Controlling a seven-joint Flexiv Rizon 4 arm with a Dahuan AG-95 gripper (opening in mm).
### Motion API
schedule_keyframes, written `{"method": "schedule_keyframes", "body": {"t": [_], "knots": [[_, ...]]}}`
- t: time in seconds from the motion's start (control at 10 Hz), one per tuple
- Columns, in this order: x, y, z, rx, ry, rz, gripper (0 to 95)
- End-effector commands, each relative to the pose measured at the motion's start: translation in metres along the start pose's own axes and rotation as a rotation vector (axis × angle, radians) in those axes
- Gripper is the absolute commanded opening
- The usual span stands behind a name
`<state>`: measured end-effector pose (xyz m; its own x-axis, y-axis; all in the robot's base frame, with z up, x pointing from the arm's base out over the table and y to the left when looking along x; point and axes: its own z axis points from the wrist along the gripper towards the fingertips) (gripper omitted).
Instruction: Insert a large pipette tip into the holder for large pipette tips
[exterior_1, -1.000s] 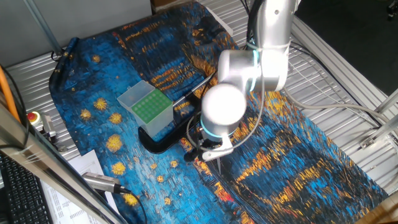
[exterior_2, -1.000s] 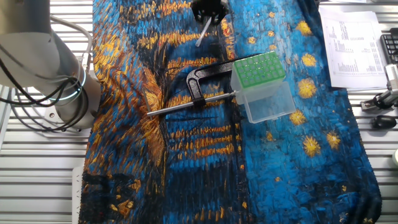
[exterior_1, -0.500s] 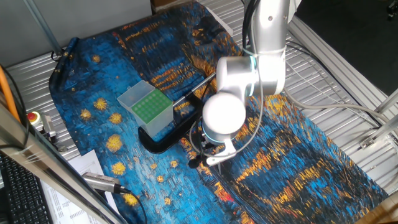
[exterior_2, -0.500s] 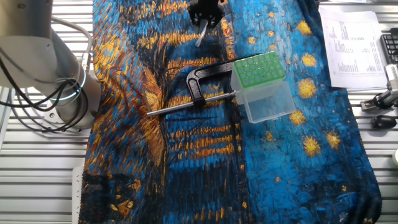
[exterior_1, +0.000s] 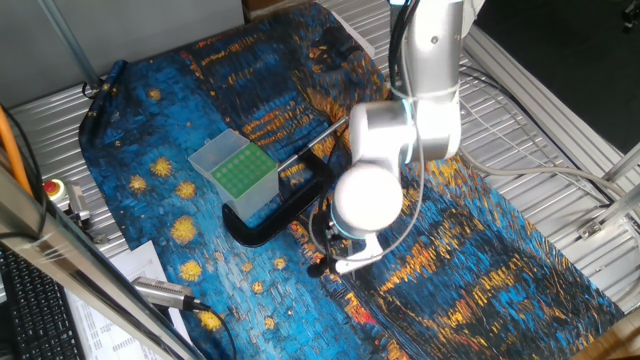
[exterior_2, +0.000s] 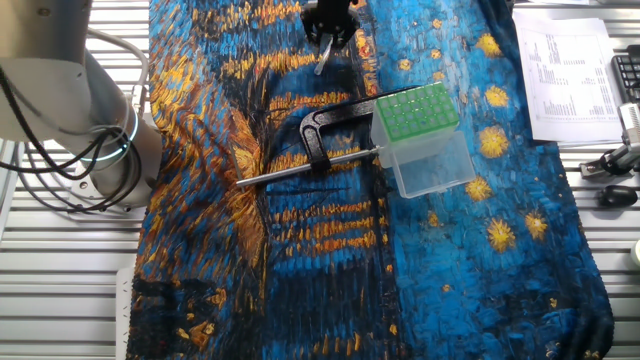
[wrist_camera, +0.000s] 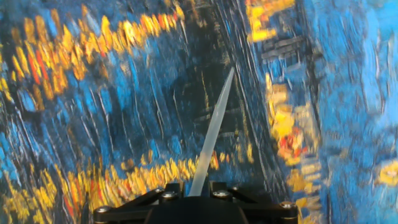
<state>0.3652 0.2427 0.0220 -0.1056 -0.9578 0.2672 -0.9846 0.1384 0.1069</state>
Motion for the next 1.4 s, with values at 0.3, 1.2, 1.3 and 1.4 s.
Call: {"method": "schedule_keyframes", "body": {"t": [0.3, 1.2, 1.3, 1.4], "knots": [[0.01, 0.006, 0.004, -0.003, -0.035, 0.015, 19.0], [0.016, 0.01, 0.009, -0.014, -0.126, 0.1, 19.0], [0.015, 0.01, 0.01, -0.014, -0.126, 0.099, 19.0], [0.015, 0.01, 0.011, -0.013, -0.126, 0.098, 19.0]]}}
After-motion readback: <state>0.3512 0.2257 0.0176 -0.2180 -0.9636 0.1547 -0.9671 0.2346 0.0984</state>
